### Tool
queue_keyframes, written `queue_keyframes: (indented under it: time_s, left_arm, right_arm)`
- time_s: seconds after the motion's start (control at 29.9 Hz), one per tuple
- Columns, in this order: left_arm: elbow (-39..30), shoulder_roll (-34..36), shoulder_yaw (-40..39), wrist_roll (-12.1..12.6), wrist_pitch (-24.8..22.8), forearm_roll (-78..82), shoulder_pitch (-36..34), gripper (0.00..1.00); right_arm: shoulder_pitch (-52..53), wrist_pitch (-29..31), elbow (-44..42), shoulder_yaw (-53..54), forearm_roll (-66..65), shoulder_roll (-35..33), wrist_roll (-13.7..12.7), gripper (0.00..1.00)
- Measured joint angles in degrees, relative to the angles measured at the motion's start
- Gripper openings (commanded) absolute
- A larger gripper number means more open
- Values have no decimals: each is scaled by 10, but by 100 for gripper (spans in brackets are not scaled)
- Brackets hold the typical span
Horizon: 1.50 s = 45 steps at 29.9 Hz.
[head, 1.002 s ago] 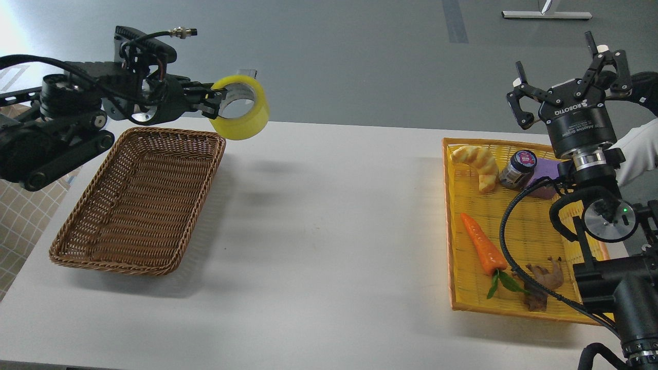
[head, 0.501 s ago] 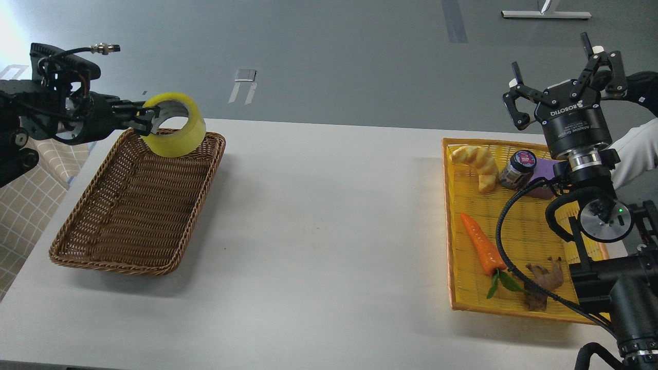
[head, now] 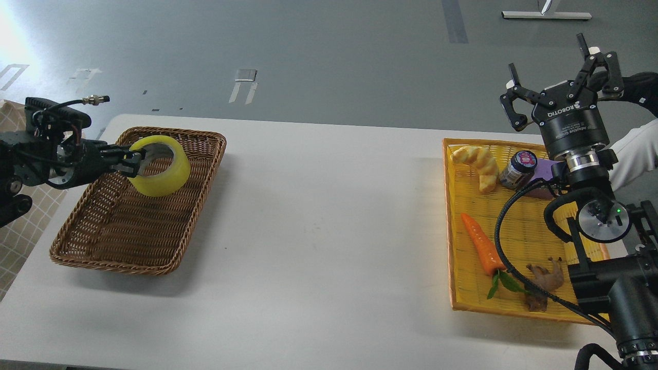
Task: Place and transfer tape with both arms
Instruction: 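Carry the tape over the wicker basket and lower it inside, then open the left gripper and pull it away from the tape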
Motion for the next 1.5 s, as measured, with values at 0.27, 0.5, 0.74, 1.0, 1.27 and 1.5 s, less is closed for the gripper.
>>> queue_keyframes:
  time_s: [0.27, 0.5, 0.74, 1.0, 1.27, 1.5]
  left_arm:
    - [7, -4, 0, 1, 3, 0, 19, 0]
    - [13, -8, -1, 1, 10, -8, 32, 0]
    - [36, -16, -1, 1, 17, -13, 47, 0]
    - [46, -17, 0, 1, 22, -13, 59, 0]
    - [69, -38, 0, 1, 24, -14, 64, 0]
    - [71, -39, 0, 1, 24, -23, 64, 0]
  right_arm:
    - [-1, 0, 0, 0, 0, 0, 0, 100]
    - [-2, 0, 1, -1, 0, 0, 0, 100]
    - [-3, 0, 0, -1, 0, 1, 0, 100]
    - [-3, 0, -1, -1, 0, 2, 0, 100]
    - [-3, 0, -1, -1, 0, 3, 0, 100]
    - [-3, 0, -1, -1, 0, 3, 0, 100]
